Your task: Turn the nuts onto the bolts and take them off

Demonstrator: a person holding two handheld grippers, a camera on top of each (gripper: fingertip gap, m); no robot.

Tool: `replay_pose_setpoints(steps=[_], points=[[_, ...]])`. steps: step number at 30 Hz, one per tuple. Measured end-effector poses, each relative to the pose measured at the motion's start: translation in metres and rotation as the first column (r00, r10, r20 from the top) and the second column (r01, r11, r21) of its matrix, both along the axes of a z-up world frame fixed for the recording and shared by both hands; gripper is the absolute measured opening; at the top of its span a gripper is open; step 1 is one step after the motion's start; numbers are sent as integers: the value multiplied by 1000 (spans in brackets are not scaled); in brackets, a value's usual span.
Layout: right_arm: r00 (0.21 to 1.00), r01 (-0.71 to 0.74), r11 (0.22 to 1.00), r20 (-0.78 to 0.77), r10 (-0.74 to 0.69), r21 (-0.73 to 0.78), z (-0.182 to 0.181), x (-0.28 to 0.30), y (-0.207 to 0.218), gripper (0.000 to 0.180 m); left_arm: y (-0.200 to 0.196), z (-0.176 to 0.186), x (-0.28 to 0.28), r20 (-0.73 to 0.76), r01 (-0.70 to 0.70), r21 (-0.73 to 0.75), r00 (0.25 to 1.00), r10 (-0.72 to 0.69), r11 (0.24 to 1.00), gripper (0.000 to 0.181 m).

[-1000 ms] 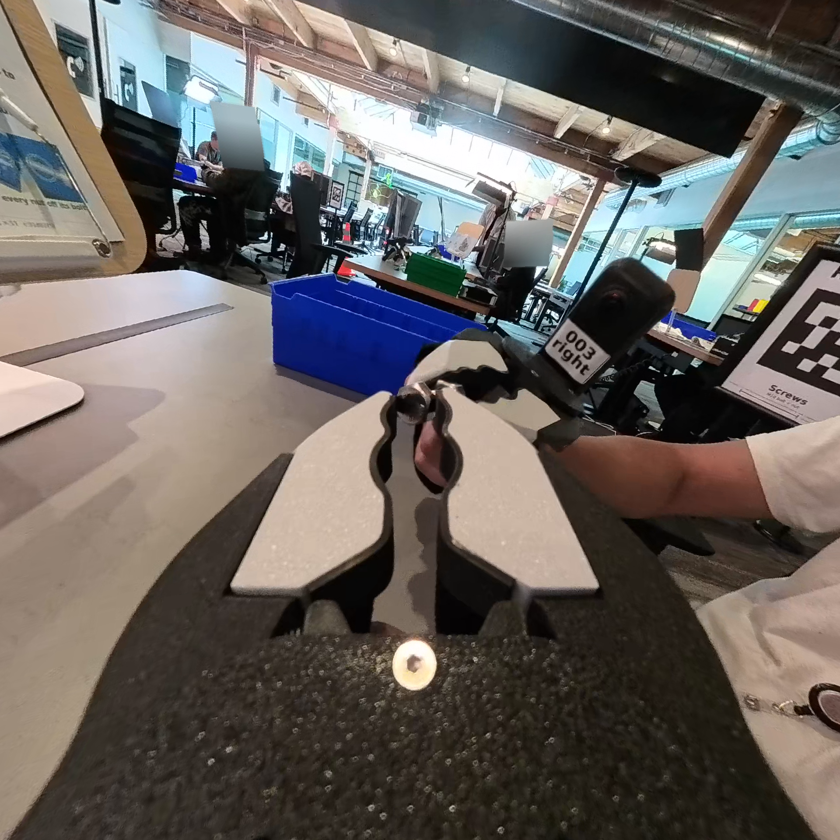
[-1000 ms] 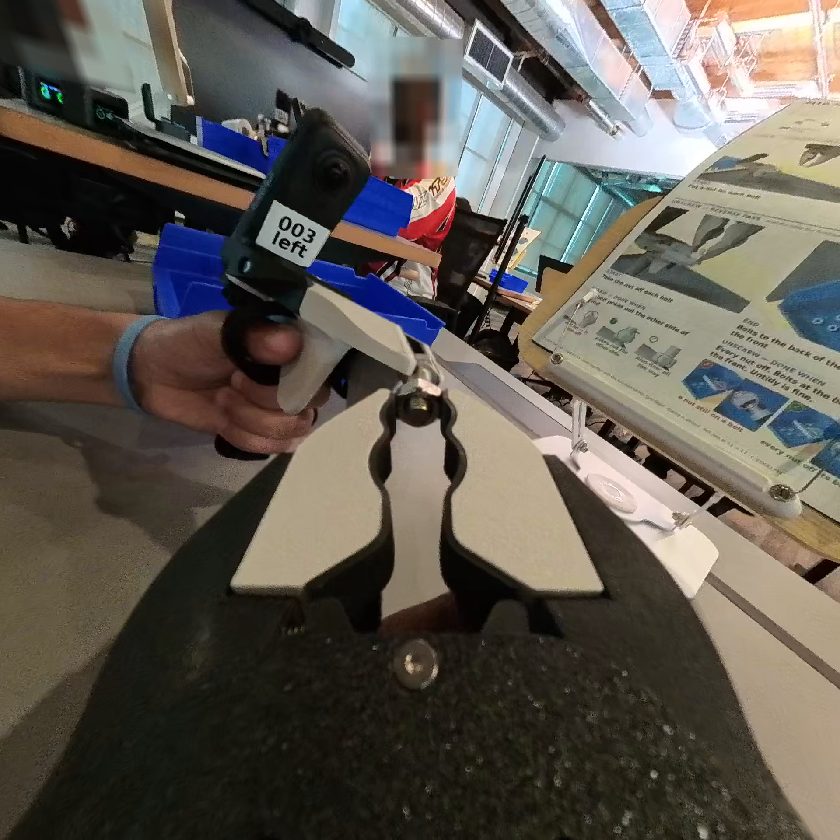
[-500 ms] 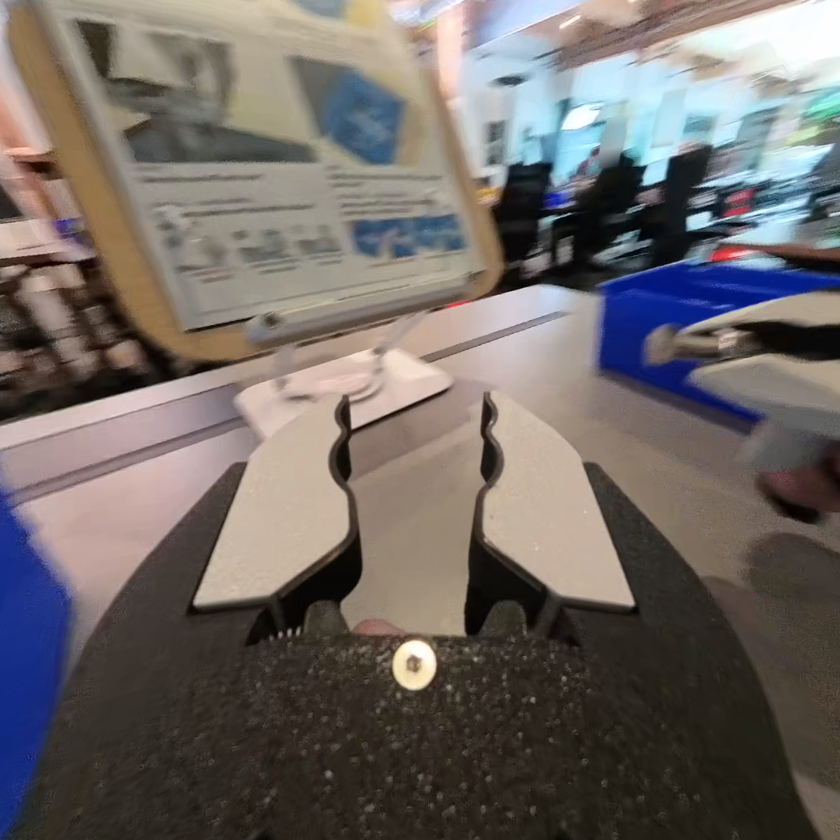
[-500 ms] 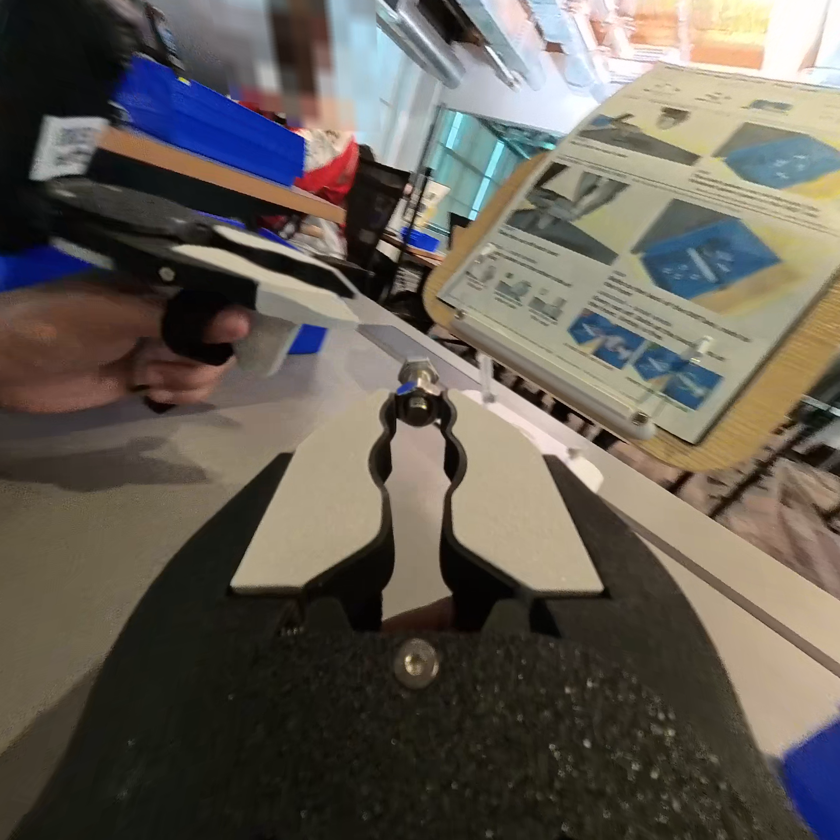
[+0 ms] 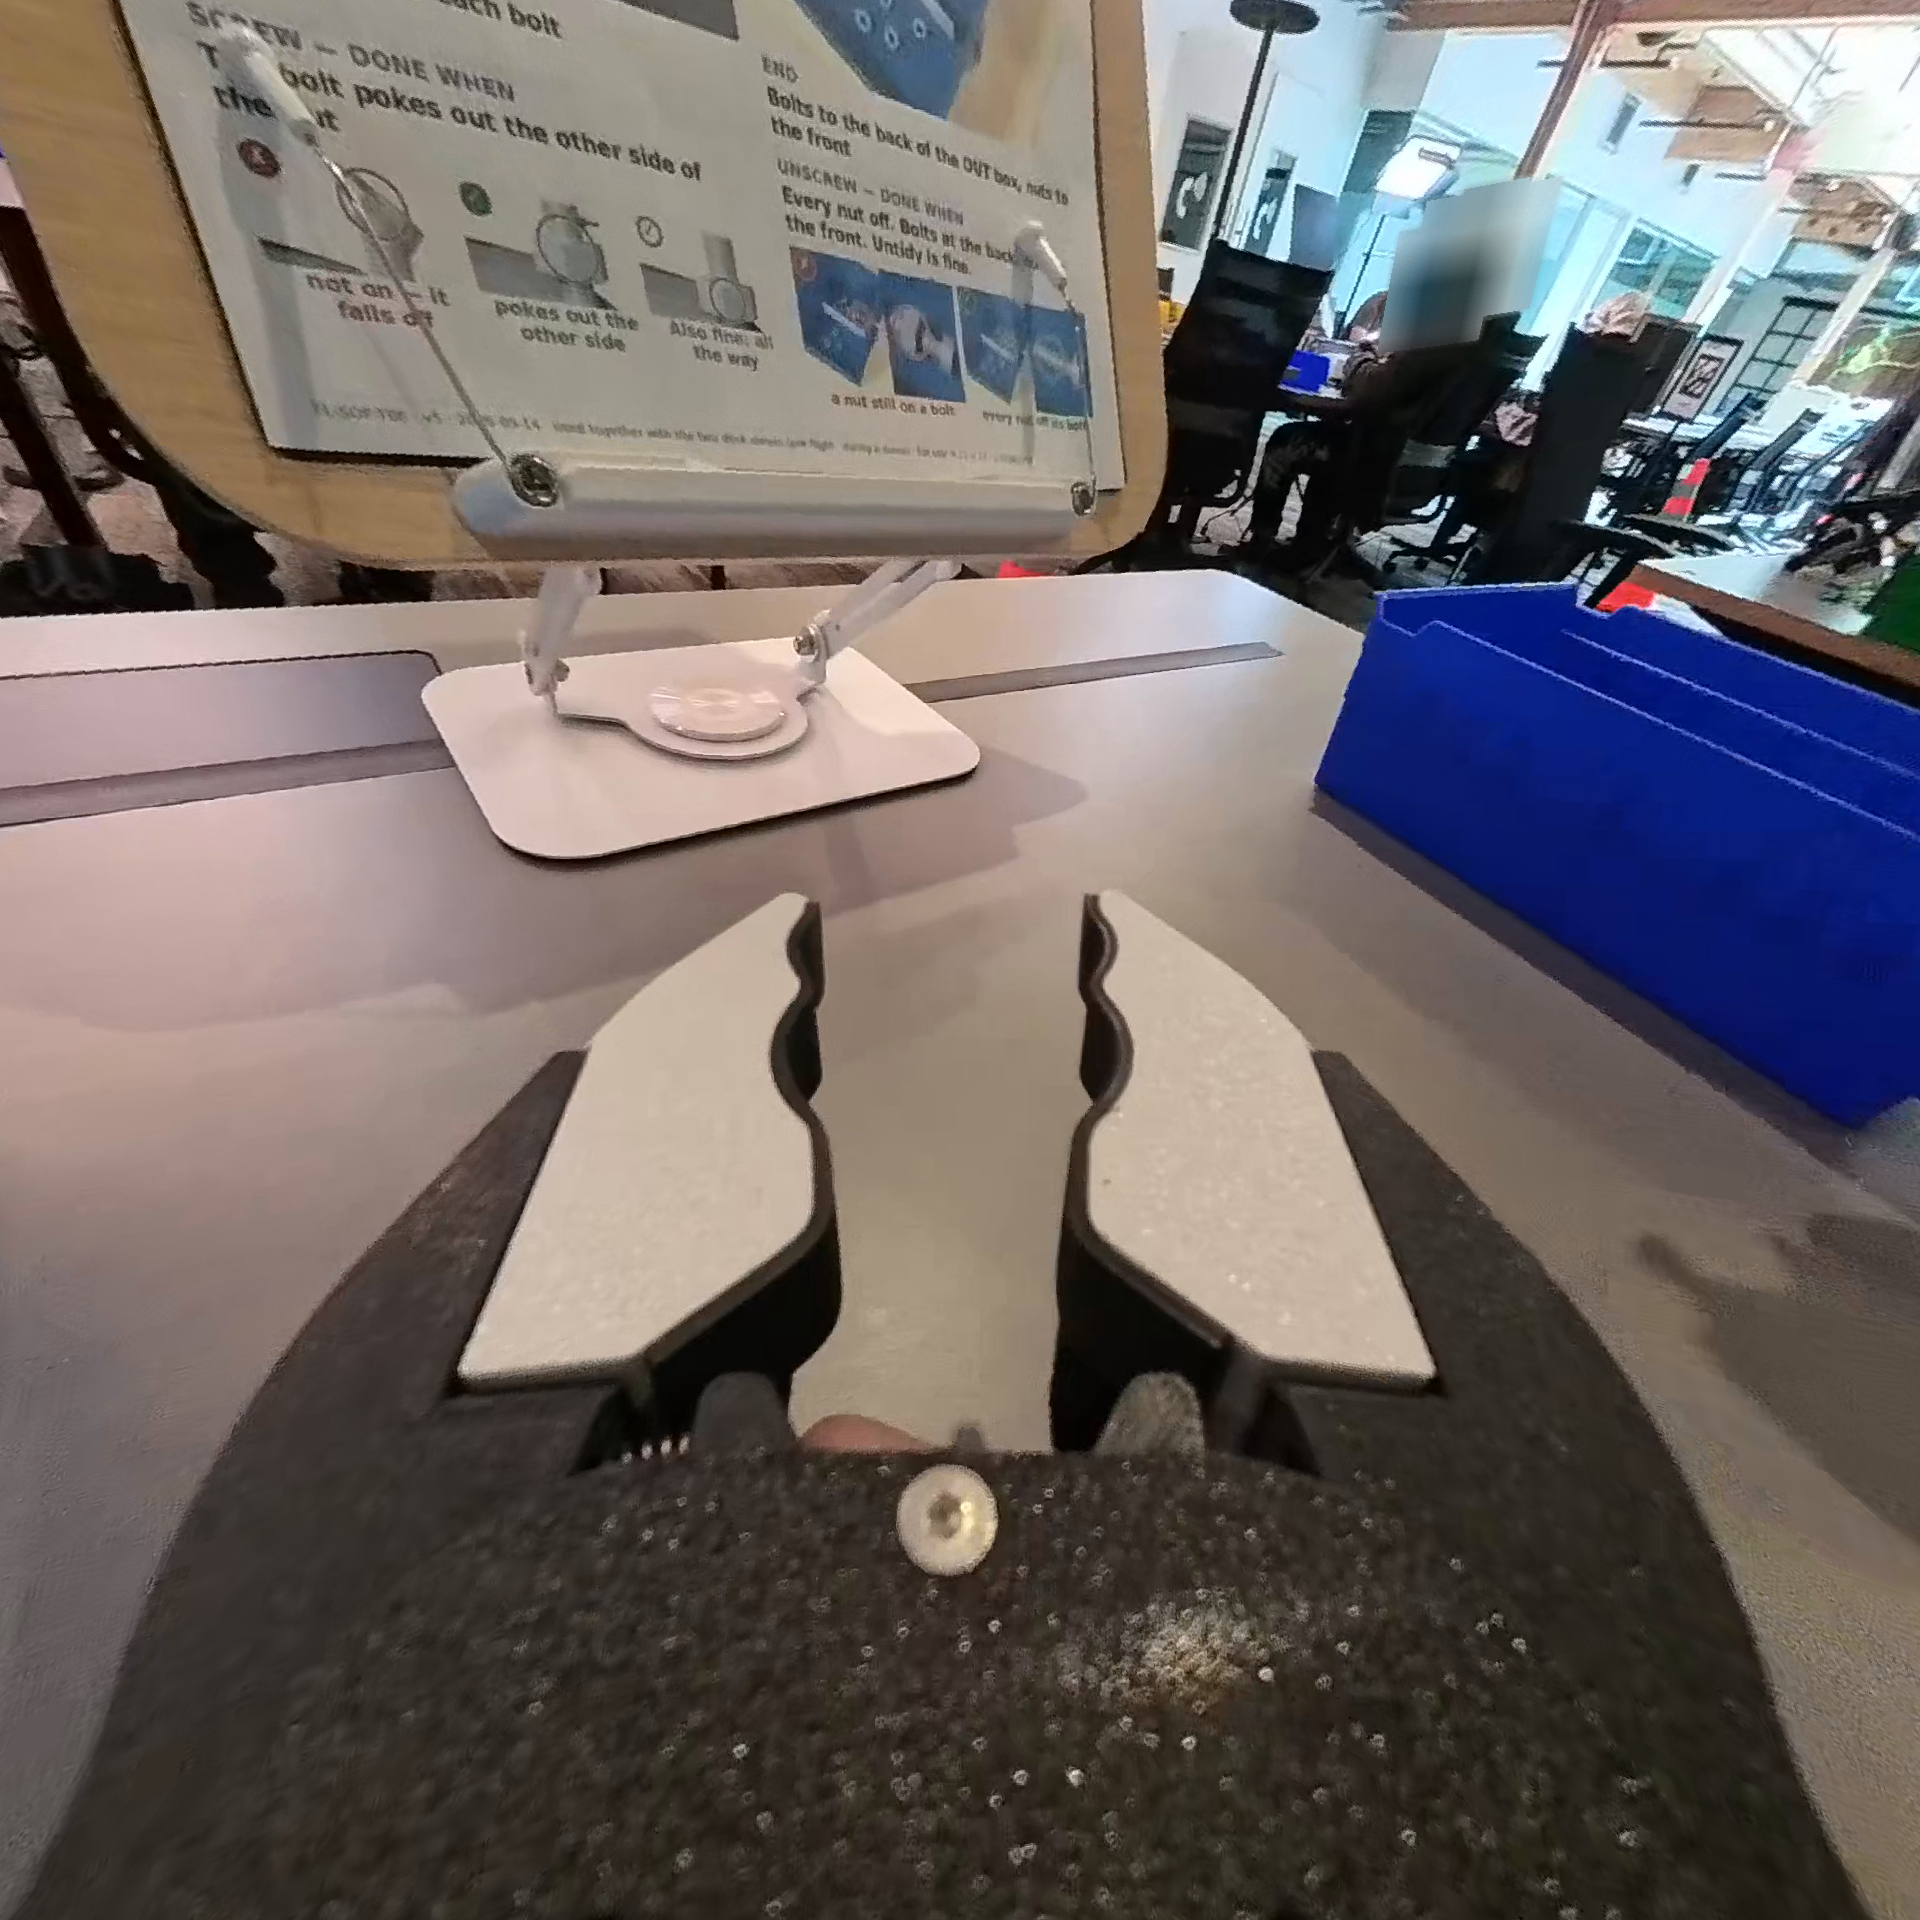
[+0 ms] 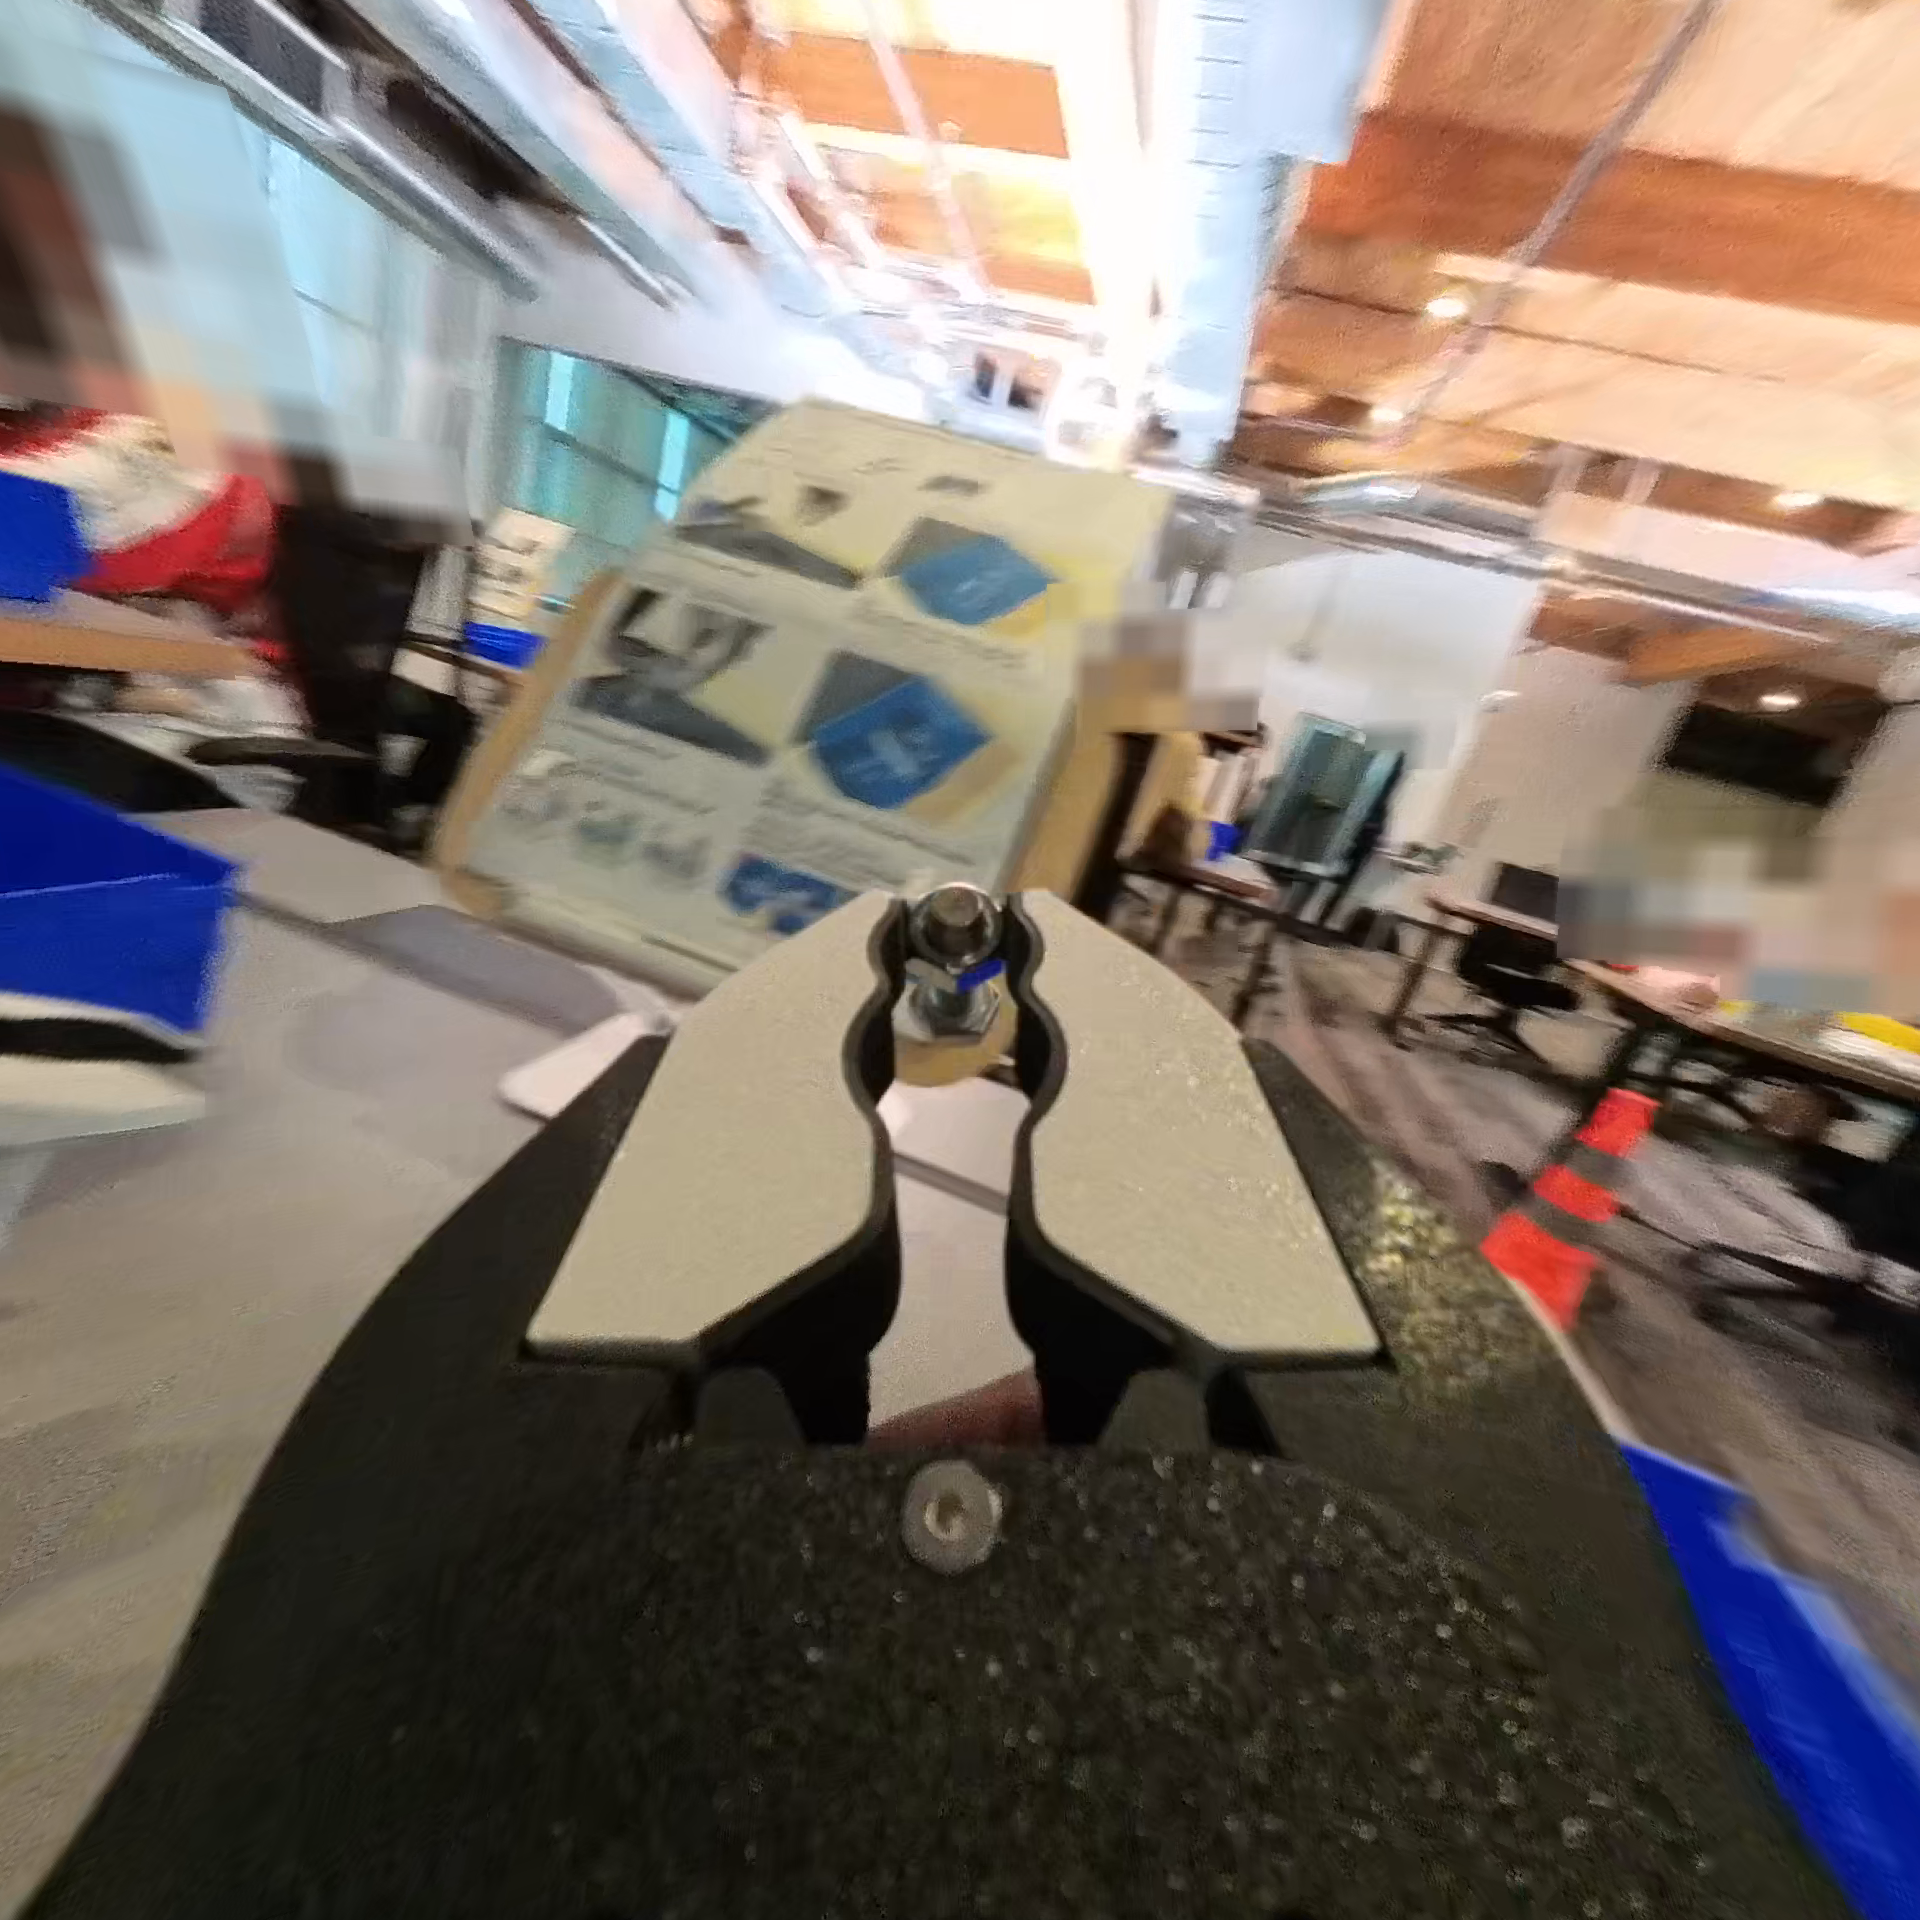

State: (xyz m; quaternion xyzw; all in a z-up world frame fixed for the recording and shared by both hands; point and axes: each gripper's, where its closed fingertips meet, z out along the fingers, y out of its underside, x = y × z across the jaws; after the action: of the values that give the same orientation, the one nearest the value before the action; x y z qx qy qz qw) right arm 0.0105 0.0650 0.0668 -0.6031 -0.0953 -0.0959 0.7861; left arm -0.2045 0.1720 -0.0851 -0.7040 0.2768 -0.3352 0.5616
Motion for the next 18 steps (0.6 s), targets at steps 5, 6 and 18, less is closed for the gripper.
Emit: replay_pose_setpoints(steps=[5,6,18], points=[[993,69,971,-73,-88,-229,-26,120,13,18,-5,-6,8,20,63,-66,998,-62,996,47],[988,72,951,-106,-109,-299,-52,139,21,17,-6,-8,10,16,72,-72,997,-71,995,47],[991,107,674,22,-133,-731,-224,172,72,18,-5,-11,11,-13,96,-57,995,-97,994,47]])
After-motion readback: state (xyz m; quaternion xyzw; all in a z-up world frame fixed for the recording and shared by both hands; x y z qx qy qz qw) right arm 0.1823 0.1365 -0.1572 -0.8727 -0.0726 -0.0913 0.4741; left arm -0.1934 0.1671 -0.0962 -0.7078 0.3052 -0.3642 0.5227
